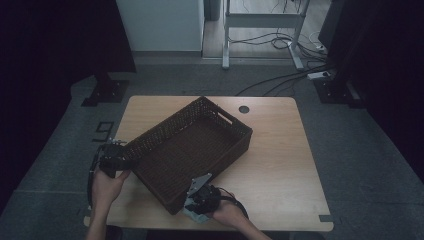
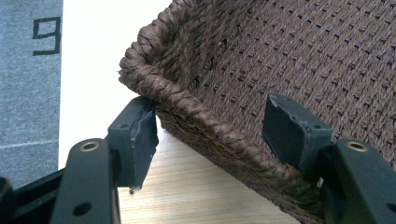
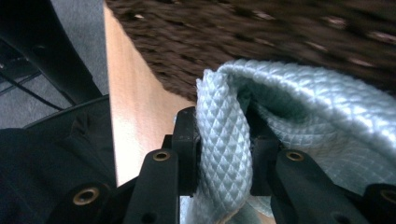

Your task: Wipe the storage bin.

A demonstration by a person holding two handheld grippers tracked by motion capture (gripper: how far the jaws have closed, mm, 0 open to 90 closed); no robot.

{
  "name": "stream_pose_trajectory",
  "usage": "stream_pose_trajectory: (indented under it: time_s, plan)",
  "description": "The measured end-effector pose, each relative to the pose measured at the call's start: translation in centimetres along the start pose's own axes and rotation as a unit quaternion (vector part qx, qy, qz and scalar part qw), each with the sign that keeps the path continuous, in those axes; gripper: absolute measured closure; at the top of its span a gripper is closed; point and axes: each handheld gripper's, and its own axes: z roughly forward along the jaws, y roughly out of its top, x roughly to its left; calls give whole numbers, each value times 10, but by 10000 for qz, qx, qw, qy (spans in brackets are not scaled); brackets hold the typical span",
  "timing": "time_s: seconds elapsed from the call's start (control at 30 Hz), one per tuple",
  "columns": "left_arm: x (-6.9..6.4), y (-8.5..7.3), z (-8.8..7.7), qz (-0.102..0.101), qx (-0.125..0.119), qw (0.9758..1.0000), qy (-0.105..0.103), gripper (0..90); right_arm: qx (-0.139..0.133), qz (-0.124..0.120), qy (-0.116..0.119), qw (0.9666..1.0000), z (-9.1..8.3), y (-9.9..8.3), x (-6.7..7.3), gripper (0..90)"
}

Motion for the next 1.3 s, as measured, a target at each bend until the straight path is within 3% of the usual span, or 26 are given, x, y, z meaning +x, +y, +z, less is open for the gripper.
stream_pose_trajectory:
  time_s: [0.37,0.6,0.77,0.93,1.13,1.3]
  plan:
    - [0,0,0,-2,2,10000,1,362,13,-255,190,9995,11,9,18,695]
    - [0,0,0,-1,3,10000,3,365,17,-254,223,9994,12,10,20,696]
    - [0,0,0,1,3,10000,3,365,-37,-359,378,9986,16,15,30,694]
    - [0,0,0,1,4,10000,-1,365,9,-504,317,9982,20,17,34,691]
    - [0,0,0,3,0,10000,-6,364,54,-505,314,9982,17,16,35,694]
    - [0,0,0,6,-1,10000,-12,364,114,-552,179,9983,11,15,35,695]
